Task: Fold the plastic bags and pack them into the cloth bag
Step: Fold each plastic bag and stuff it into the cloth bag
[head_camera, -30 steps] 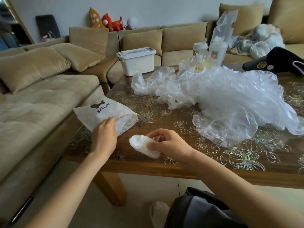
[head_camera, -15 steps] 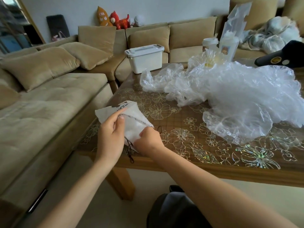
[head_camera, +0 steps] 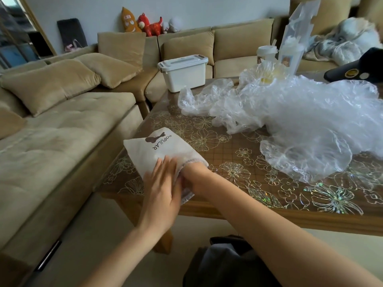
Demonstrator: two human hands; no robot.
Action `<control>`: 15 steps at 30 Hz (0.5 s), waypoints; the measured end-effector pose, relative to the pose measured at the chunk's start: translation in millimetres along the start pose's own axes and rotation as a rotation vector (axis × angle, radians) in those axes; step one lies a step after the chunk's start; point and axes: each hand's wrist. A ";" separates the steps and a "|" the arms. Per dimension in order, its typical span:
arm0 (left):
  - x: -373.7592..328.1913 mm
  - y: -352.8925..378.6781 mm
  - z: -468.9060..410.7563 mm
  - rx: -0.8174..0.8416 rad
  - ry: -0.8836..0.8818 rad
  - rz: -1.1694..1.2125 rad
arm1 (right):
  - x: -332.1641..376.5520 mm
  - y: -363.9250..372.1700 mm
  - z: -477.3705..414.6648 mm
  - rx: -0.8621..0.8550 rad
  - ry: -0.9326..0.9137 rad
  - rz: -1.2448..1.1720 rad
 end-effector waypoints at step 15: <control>34.3 52.1 -77.4 0.274 -0.121 -0.275 | -41.6 -134.9 1.0 -0.660 -0.864 0.957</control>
Point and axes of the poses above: each hand's wrist, its own z-axis away from the middle knuckle, its own y-axis out of the palm, x = y × z, and after that the axes turned 13 degrees about -x, right-handed
